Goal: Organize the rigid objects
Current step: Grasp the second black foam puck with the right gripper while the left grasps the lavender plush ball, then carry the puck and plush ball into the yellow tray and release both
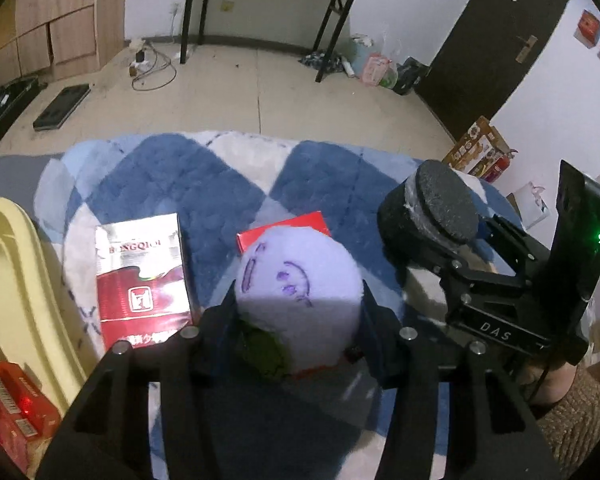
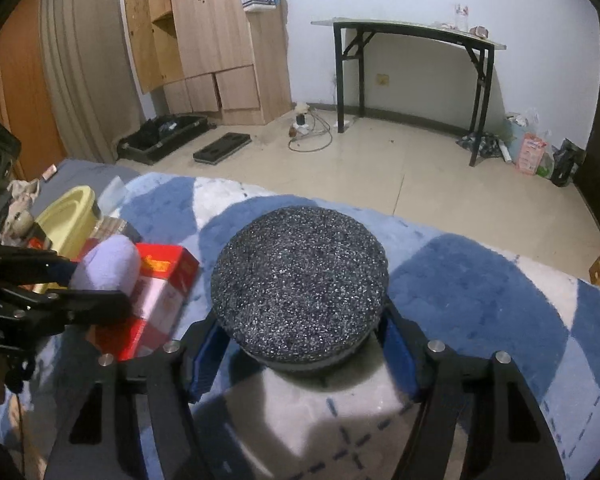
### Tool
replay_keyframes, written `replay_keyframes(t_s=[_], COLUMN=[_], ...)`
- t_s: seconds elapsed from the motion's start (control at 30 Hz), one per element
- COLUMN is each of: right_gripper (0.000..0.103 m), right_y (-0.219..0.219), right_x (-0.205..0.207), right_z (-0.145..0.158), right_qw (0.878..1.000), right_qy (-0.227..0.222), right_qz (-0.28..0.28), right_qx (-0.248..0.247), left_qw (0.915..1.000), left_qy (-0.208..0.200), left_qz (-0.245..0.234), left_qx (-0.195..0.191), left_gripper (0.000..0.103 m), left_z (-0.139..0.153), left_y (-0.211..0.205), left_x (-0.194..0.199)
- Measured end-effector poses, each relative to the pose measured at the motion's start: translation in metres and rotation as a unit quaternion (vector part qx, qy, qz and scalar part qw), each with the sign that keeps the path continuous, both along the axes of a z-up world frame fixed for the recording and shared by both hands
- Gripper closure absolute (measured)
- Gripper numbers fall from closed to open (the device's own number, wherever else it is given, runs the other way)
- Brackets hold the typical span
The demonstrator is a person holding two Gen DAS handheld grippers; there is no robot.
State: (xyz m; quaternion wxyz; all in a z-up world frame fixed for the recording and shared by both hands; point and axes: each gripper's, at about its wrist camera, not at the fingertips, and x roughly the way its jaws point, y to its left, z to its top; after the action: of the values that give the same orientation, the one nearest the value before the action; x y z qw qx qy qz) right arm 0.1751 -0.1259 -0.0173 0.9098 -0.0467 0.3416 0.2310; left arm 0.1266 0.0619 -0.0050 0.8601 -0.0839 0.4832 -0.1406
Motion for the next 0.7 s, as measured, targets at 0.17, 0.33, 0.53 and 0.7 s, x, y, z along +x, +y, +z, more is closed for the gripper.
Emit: replay_keyframes(t_s=[0.17, 0.33, 0.53, 0.7], right_gripper=[0.035, 0.035, 0.035, 0.035], right_y=[-0.010, 0.012, 0.064, 0.120], right_x=[-0.019, -0.046, -0.088, -0.103], right_z=[0.019, 0.055, 0.112, 0.122], right_qw=[1.000, 0.999, 0.993, 0.989], right_qy=[-0.018, -0.042, -0.086, -0.081], right_qz=[-0.006, 0.016, 0.079, 0.123], right_qx=[0.004, 0.003, 0.003, 0.011], left_qw=[0.9991, 0.9940, 0.9838, 0.9789], left_qy=[-0.038, -0.072, -0.078, -0.063], left_qz=[0.019, 0.083, 0.159, 0.191], left_qx=[0.007, -0.002, 0.028, 0.034], left_gripper=[0.049, 0.049, 0.049, 0.049], left_z=[0.043, 0.099, 0.129, 0.125], left_y=[0.013, 0.068, 0.156, 0.202], left_x=[-0.012, -0.025, -0.043, -0.047])
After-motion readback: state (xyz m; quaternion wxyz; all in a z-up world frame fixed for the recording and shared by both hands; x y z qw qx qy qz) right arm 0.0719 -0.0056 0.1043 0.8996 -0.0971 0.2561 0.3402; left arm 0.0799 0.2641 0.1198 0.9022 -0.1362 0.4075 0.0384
